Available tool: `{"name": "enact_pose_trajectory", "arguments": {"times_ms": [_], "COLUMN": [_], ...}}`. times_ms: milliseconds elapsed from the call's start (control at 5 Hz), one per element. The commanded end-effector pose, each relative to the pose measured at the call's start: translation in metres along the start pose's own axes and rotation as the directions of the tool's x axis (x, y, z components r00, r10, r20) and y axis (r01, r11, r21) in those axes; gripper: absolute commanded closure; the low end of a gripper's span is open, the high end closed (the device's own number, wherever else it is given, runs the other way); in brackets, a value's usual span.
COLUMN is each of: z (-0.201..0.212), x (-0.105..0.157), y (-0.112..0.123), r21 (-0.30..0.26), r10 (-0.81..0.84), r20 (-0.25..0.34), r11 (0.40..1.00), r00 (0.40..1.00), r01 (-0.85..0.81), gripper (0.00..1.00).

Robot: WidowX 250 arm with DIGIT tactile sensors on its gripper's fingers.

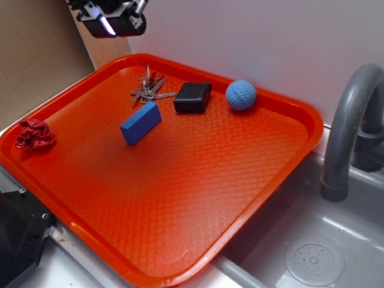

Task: Grab the black box.

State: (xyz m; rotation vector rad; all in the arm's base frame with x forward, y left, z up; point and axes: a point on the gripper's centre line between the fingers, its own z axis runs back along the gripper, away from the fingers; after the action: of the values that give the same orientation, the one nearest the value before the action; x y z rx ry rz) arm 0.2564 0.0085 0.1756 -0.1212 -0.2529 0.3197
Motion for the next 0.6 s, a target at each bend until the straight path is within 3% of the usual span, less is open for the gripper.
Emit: {"name": "enact_pose_trajectory", "arguments": {"times_ms": [0,400], "z": [-0.021,-0.063], "x": [0.028,0.040], "y": [0.011,0.003], "r21": [0.044,0.065], "r10": [0.073,0.112], "r20": [0.077,0.087], "r11": [0.996,0.991], "r00": [0.994,0.990], "r01": [-0.076,-0.118], "gripper": [0.00,0.00]}}
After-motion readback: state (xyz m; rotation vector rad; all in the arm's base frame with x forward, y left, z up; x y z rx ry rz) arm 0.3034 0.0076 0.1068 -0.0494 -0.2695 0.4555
